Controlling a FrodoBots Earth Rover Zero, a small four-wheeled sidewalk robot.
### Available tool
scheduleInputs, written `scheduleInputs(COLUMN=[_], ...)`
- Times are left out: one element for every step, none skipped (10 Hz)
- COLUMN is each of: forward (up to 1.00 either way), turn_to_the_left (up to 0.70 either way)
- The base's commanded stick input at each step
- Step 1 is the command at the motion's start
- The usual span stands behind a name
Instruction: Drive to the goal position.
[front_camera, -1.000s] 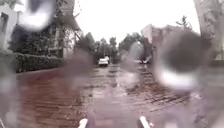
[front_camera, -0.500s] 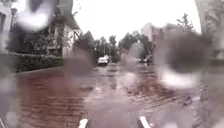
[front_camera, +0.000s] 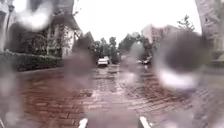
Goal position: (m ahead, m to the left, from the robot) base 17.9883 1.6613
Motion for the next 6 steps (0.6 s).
scheduleInputs(forward=[0.7, 0.7, 0.7, 0.7, 0.7, 0.7], turn_to_the_left=[0.0, 0.0, 0.0, 0.0, 0.0, 0.0])
